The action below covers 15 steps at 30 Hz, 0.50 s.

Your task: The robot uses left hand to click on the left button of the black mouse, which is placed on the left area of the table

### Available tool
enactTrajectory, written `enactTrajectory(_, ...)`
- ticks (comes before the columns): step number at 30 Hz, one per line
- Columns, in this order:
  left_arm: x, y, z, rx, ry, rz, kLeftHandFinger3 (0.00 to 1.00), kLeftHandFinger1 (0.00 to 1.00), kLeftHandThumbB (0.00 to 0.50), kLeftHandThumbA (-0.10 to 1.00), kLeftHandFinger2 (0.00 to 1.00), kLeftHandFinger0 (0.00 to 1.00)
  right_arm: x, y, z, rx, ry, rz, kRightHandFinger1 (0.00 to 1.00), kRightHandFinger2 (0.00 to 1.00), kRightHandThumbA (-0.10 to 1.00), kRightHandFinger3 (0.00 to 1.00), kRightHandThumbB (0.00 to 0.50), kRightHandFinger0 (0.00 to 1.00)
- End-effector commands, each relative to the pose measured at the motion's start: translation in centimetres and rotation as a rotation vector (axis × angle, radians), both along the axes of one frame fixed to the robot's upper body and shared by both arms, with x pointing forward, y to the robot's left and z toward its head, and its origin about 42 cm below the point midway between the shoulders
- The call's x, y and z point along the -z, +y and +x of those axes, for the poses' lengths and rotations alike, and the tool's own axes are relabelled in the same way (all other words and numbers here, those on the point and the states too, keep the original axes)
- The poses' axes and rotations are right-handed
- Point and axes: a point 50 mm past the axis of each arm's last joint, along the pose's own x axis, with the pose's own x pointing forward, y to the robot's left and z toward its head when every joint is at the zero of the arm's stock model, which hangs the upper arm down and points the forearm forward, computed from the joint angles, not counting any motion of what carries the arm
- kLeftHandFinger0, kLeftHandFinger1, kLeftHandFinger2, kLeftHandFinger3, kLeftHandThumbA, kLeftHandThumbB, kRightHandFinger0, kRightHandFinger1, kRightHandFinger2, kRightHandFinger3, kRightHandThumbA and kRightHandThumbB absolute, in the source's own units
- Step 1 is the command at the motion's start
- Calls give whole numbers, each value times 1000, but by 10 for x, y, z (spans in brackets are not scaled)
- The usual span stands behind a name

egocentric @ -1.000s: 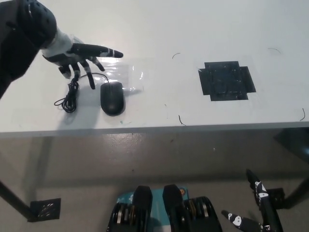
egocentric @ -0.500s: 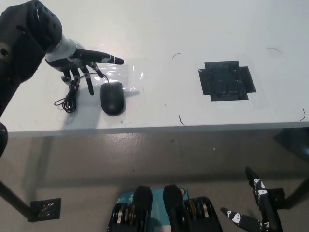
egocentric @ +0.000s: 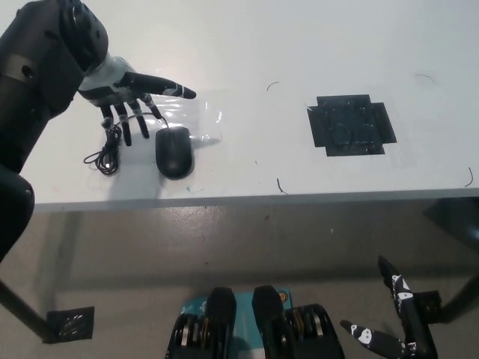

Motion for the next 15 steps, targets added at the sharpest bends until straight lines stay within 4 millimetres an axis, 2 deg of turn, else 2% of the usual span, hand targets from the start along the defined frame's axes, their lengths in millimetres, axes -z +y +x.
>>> enactTrajectory(1,-35,-9,3,42,-87,7,1000,472,500,1000,848,172,-17,0,9,-25,-91,29,1000,1000,1000,1000,422,1000)
enactTrajectory(3,-30,-12,4,49,-76,2,1000,473,498,1000,841,148,-17,0,8,-21,-92,29,1000,1000,1000,1000,416,1000)
enactTrajectory(5,-28,-14,3,41,-58,-8,1000,395,500,1000,756,112,-17,0,8,-19,-92,31,1000,1000,1000,1000,416,1000)
enactTrajectory(6,-24,-15,4,48,-61,-9,1000,381,496,1000,747,45,-16,0,8,-18,-91,30,1000,1000,1000,1000,417,1000)
enactTrajectory(7,-20,-16,4,85,-66,12,1000,745,500,1000,938,345,-16,0,8,-20,-89,29,1000,1000,1000,1000,424,1000)
enactTrajectory(8,-20,-17,5,89,-69,19,1000,568,500,1000,809,154,-17,-1,8,-23,-93,24,1000,1000,1000,1000,423,1000)
enactTrajectory(9,-19,-18,5,84,-58,21,1000,434,500,1000,755,36,-18,-1,9,-24,-96,23,1000,1000,1000,1000,418,1000)
enactTrajectory(10,-18,-18,5,77,-45,17,1000,411,500,1000,759,33,-18,-1,9,-23,-98,21,1000,1000,1000,1000,417,1000)
enactTrajectory(11,-16,-18,5,65,-39,11,1000,367,500,1000,720,70,-18,-1,9,-25,-98,19,1000,1000,1000,1000,416,1000)
enactTrajectory(12,-14,-18,5,45,-31,8,1000,278,500,1000,679,3,-18,-1,9,-26,-97,21,1000,1000,1000,1000,417,1000)
enactTrajectory(13,-12,-17,5,40,-33,11,1000,268,500,1000,679,0,-18,-1,9,-26,-97,22,1000,1000,1000,1000,418,1000)
enactTrajectory(14,-11,-17,6,48,-42,19,1000,356,500,1000,776,53,-18,-1,9,-26,-97,22,1000,1000,1000,1000,418,1000)
enactTrajectory(15,-10,-17,6,57,-47,26,1000,389,500,1000,801,79,-18,-1,9,-26,-97,22,1000,1000,1000,1000,418,1000)
